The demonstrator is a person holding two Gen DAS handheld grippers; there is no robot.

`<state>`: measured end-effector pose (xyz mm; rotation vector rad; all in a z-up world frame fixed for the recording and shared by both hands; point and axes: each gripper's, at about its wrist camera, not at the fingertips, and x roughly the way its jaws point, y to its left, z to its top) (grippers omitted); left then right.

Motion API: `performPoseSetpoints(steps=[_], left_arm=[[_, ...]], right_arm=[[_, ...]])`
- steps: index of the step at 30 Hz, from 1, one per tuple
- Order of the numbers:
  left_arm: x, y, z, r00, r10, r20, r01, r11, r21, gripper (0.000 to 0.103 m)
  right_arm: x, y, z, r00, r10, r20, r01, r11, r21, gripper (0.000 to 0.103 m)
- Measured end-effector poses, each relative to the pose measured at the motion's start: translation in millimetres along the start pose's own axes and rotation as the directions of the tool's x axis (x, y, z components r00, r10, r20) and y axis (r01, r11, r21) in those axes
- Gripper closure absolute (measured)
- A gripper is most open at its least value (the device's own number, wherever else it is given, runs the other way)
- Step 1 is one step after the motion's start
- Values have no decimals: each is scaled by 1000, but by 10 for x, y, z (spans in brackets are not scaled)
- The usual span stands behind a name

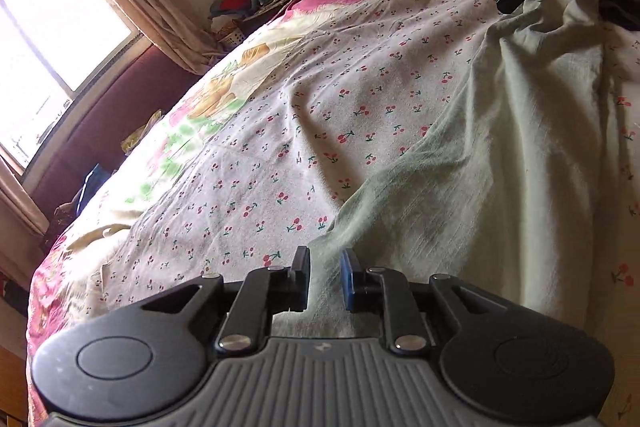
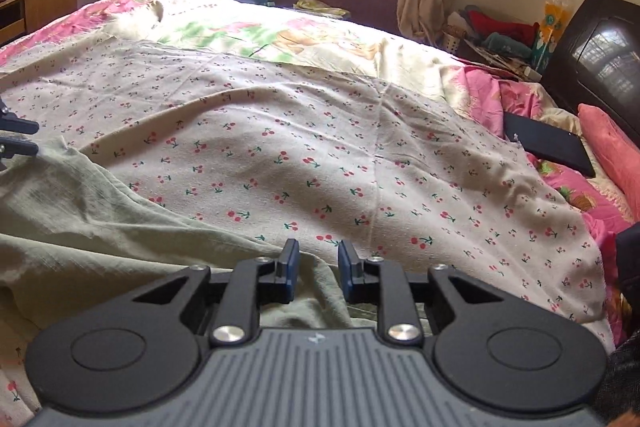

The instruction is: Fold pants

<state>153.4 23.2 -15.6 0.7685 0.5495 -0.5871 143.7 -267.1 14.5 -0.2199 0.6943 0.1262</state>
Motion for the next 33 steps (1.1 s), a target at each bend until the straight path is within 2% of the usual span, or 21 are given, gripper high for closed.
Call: performPoseSetpoints(steps=[2, 4, 6, 8, 10, 12, 16, 19, 20, 23, 26, 30, 33], left_arm=[[-73, -34, -79, 1000, 20, -16, -21, 1000, -15, 70], [-189, -28, -173, 999, 32, -40, -34, 998, -57, 69], [-360, -21, -285, 998, 32, -53, -36, 995, -88, 69], [-511, -46, -368, 998, 21, -63, -27, 994, -102, 68], [-657, -104, -454, 998, -20, -59, 13, 992, -124, 61], [-729, -180, -502, 997, -57, -47, 50, 991, -124, 60], [-792, -265, -504, 994, -110, -4, 108, 984, -140, 60], [-848, -347, -473, 990, -142, 16, 143, 985, -101, 60], [-869, -382, -473, 988, -153, 20, 155, 985, -78, 60], [-933, -471, -476, 974, -222, 40, 224, 974, -46, 59], [-928, -573, -443, 964, -260, 51, 262, 965, -25, 59], [-738, -663, -385, 977, -214, 11, 214, 977, 2, 58], [-570, -625, -362, 983, -178, -34, 178, 984, -7, 58]], right_arm=[[-39, 175, 16, 996, 91, 13, -91, 996, 15, 81], [-49, 384, 23, 981, 196, 8, -196, 980, 28, 81], [-81, 692, -14, 945, 327, -13, -327, 945, 23, 81], [-138, 942, -107, 904, 423, -54, -423, 906, 14, 81], [-205, 1129, -218, 874, 476, -93, -479, 878, -8, 81], [-243, 1264, -290, 860, 495, -125, -504, 862, -54, 81], [-226, 1486, -298, 872, 465, -153, -486, 858, -165, 80], [-203, 1645, -291, 910, 386, -153, -415, 850, -324, 78], [-208, 1650, -288, 917, 369, -152, -399, 850, -345, 78], [-215, 1521, -286, 916, 360, -176, -399, 859, -319, 78], [-194, 1463, -363, 925, 322, -201, -375, 857, -353, 76], [-82, 1466, -385, 930, 310, -196, -363, 859, -360, 76], [0, 1450, -314, 926, 320, -201, -372, 865, -337, 86]])
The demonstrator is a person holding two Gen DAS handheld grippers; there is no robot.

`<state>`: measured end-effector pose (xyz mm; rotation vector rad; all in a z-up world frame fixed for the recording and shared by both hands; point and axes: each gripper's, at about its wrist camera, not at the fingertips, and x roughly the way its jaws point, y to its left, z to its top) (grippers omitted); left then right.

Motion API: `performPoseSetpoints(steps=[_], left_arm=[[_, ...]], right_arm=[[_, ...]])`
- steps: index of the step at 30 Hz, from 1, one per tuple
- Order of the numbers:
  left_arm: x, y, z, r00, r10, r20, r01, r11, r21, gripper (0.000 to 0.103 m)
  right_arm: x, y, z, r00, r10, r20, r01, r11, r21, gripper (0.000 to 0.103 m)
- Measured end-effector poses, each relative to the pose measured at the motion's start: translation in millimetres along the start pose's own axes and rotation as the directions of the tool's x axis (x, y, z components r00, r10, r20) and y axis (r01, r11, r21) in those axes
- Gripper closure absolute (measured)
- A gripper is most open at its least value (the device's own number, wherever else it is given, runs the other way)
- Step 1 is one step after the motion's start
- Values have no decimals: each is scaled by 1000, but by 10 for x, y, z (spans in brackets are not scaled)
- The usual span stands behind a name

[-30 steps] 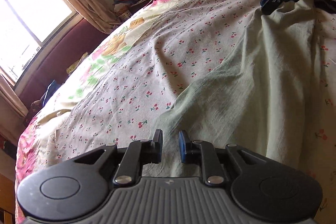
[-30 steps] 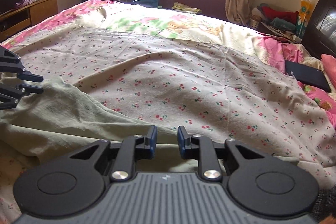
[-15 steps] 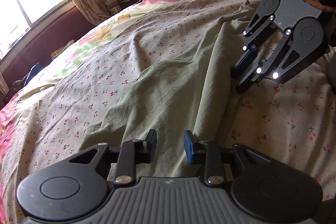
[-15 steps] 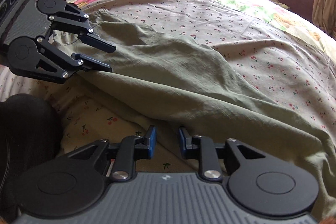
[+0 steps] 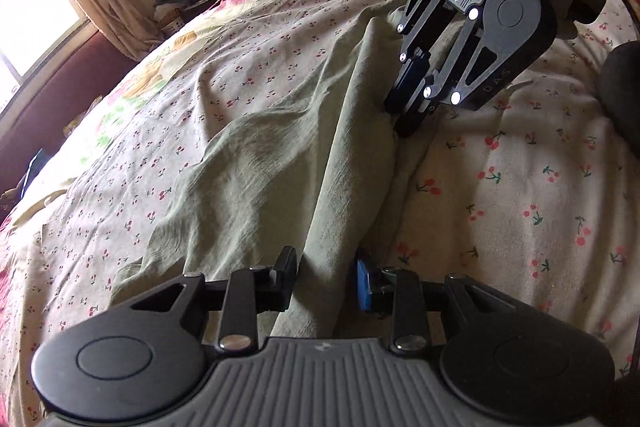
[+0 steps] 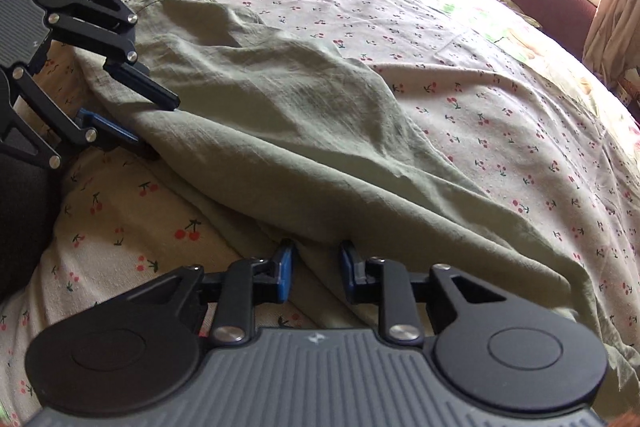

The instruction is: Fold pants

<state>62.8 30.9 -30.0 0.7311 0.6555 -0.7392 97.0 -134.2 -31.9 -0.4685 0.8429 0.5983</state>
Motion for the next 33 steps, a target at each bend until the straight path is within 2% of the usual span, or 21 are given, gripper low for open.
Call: performPoseSetpoints(steps=[1, 7, 9, 11, 13, 14, 16, 18, 20, 22, 24, 27, 29, 30, 33], left_arm=[[19, 28, 9, 1000, 4, -9, -4, 1000, -4, 58], [-97, 93, 5, 998, -63, -5, 63, 997, -41, 58], [-23, 7, -49, 994, -82, -66, 82, 997, 0, 58], [-26, -80, -82, 994, -80, -81, 84, 995, 49, 58], [-102, -109, -66, 990, -117, -78, 122, 991, 60, 58], [-143, -119, -54, 989, -133, -69, 137, 989, 59, 58], [-190, -146, -22, 990, -127, -53, 130, 990, 61, 57], [-197, -161, 12, 993, -117, -33, 119, 991, 53, 57], [-171, -159, 91, 992, -125, -2, 125, 992, 17, 57], [-114, -178, 212, 991, -128, 32, 128, 992, -5, 57], [-52, -233, 343, 989, -138, 60, 139, 990, -2, 57], [1, -341, 488, 983, -163, 78, 161, 986, 32, 57], [24, -408, 549, 980, -183, 78, 179, 982, 60, 57], [35, -432, 572, 978, -192, 77, 187, 980, 69, 57], [101, -491, 642, 976, -206, 68, 200, 976, 83, 57]], right_arm=[[-12, -28, 13, 1000, 9, -2, -9, 1000, 12, 99], [-376, -113, -74, 997, 82, -2, -81, 992, 100, 102], [-433, -122, -147, 996, 90, 14, -91, 989, 114, 99], [-415, -125, -214, 998, 56, -12, -54, 991, 122, 88], [-468, -201, -314, 999, 40, -11, -37, 977, 208, 82], [-553, -296, -412, 999, 41, 8, -41, 953, 299, 77], [-716, -483, -631, 999, -7, 36, -11, 883, 470, 68], [-891, -684, -917, 993, -103, 52, 47, 771, 635, 68], [-1033, -892, -1240, 977, -211, 34, 105, 613, 783, 68], [-1112, -1055, -1542, 950, -311, 15, 135, 456, 880, 65], [-1116, -1186, -1747, 933, -359, 30, 104, 346, 932, 65], [-1067, -1338, -1979, 909, -402, 109, -32, 192, 981, 62], [-1044, -1412, -2077, 882, -451, 136, -83, 136, 987, 58], [-1024, -1436, -2113, 871, -473, 136, -89, 121, 989, 57], [-933, -1522, -2242, 850, -505, 148, -130, 70, 989, 56]])
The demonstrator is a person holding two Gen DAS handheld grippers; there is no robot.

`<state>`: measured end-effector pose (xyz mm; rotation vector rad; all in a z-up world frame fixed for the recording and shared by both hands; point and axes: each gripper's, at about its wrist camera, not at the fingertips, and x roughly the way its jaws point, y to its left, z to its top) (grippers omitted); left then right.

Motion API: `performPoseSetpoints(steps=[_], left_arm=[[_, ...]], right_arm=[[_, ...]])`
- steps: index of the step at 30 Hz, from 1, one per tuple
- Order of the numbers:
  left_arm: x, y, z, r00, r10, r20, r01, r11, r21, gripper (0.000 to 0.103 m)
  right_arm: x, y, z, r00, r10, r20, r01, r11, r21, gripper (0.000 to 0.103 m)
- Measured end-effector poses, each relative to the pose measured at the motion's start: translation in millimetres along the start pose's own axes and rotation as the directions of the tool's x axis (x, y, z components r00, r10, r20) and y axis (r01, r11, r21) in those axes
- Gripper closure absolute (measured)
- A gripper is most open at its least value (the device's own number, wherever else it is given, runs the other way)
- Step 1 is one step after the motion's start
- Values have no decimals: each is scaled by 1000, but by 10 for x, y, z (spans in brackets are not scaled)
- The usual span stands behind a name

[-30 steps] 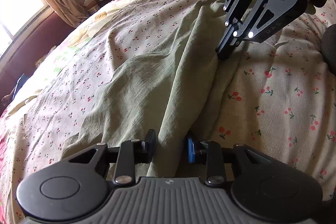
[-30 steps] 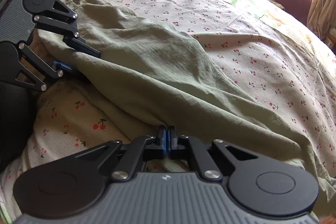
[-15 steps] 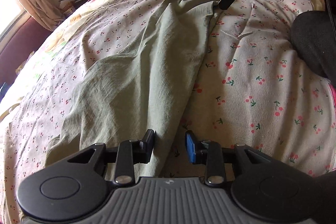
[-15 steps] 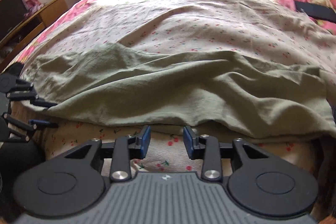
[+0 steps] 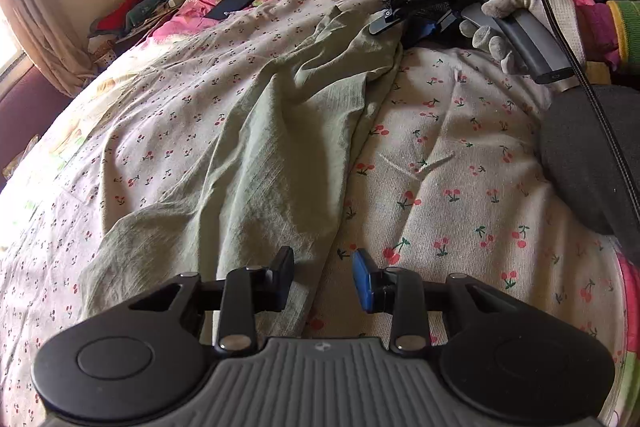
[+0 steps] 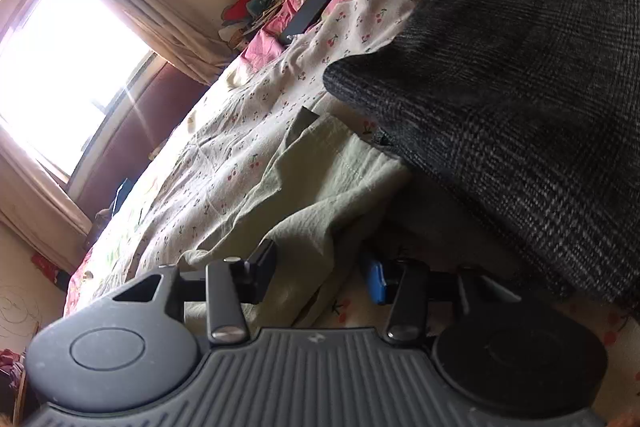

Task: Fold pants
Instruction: 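Grasp the pants edge with the right gripper and lift it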

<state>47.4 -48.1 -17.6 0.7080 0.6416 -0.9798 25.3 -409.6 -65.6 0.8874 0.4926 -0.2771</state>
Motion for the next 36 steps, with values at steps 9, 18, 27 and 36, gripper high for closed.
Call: performPoseSetpoints(steps=[9, 18, 27, 36], left_arm=[[77, 22, 210, 999, 24, 44, -24, 1000, 8, 57], [462, -73, 335, 1000, 15, 18, -15, 1000, 20, 49], [359, -185, 269, 1000, 19, 7, -19, 998, 53, 46], [457, -160, 374, 999, 26, 31, -27, 1000, 9, 41]], right_arm=[[252, -69, 138, 993, 117, 19, -118, 982, 148, 98], [-95, 258, 355, 998, 3, -65, -15, 984, -176, 92], [-39, -177, 143, 992, 121, -36, -117, 989, 96, 70], [-414, 205, 425, 966, 215, 144, -212, 977, -33, 95]])
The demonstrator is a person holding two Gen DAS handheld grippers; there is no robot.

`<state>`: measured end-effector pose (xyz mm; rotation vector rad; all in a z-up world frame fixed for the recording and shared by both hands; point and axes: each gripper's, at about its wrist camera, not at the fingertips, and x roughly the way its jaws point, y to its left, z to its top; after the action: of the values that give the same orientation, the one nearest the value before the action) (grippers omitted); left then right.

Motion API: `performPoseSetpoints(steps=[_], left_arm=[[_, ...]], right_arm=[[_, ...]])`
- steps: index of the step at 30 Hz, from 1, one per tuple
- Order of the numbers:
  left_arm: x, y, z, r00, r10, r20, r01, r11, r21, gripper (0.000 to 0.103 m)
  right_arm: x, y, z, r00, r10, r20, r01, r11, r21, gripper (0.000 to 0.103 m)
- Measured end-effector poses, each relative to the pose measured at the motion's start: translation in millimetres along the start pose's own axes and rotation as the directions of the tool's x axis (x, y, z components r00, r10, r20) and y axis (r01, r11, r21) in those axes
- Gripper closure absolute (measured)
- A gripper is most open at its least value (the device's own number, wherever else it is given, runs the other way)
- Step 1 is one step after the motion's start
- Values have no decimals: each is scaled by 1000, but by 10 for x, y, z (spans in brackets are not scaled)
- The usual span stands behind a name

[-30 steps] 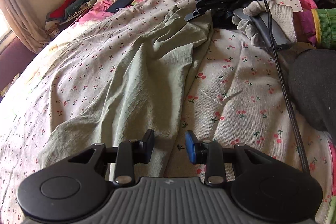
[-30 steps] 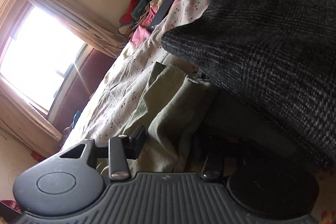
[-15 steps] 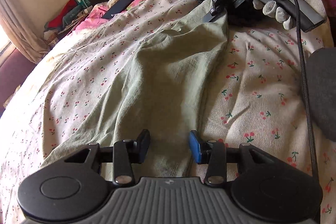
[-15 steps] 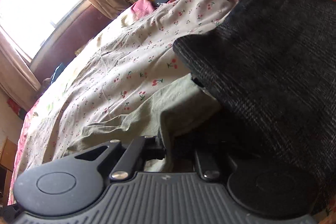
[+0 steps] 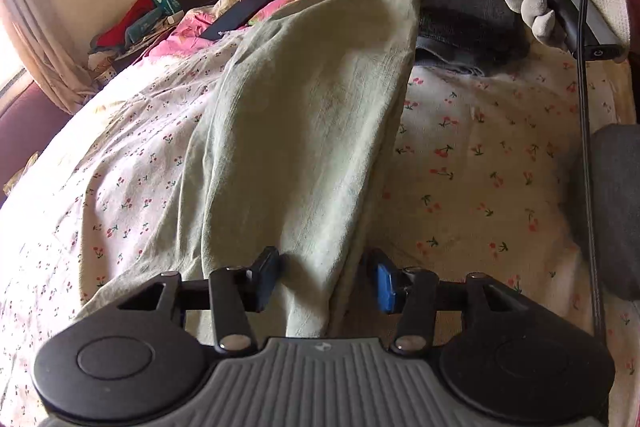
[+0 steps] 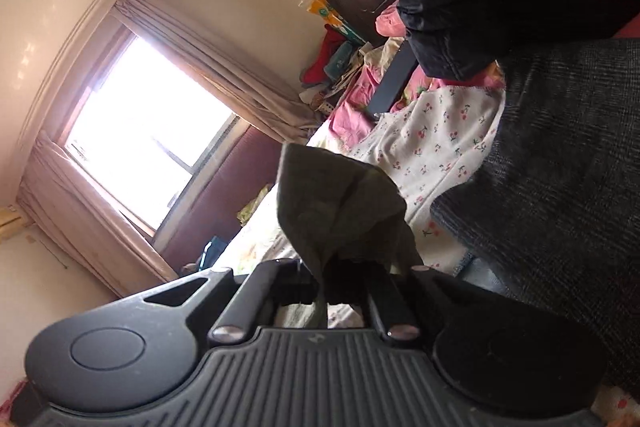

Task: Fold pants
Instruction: 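Grasp the pants edge with the right gripper and lift it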

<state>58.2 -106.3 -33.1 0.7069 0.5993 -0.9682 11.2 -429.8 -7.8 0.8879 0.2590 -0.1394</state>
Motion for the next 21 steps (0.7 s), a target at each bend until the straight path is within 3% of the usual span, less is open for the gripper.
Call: performPoseSetpoints(steps=[2, 4, 8, 10, 13, 16, 17, 21], left_arm=[[27, -64, -48, 1000, -3, -8, 3, 1000, 6, 41], [-46, -92, -69, 1000, -8, -2, 8, 1000, -6, 41], [-147, -60, -117, 1000, 6, -3, -6, 1000, -6, 41], [-138, -24, -125, 1000, 16, -9, -16, 1000, -17, 41], [-130, 26, -105, 1000, 26, 7, -26, 999, -38, 41], [-120, 64, -55, 998, 46, 31, -45, 998, -42, 41], [-99, 75, -47, 999, 45, 28, -43, 998, -49, 41], [-37, 59, -101, 1000, 24, 11, -24, 998, -58, 41]], right_arm=[[155, -204, -151, 992, -99, -82, 102, 994, 37, 92], [226, -404, -279, 988, -96, -117, 110, 987, 119, 90], [359, -530, -387, 991, -83, -108, 100, 982, 162, 58], [423, -558, -405, 988, -98, -119, 118, 978, 170, 64], [386, -494, -375, 985, -120, -122, 137, 980, 142, 98], [270, -353, -218, 997, -53, -51, 57, 994, 98, 98], [238, -317, -174, 997, -63, -40, 66, 995, 77, 97], [170, -327, -122, 962, -246, -117, 244, 969, -29, 84]])
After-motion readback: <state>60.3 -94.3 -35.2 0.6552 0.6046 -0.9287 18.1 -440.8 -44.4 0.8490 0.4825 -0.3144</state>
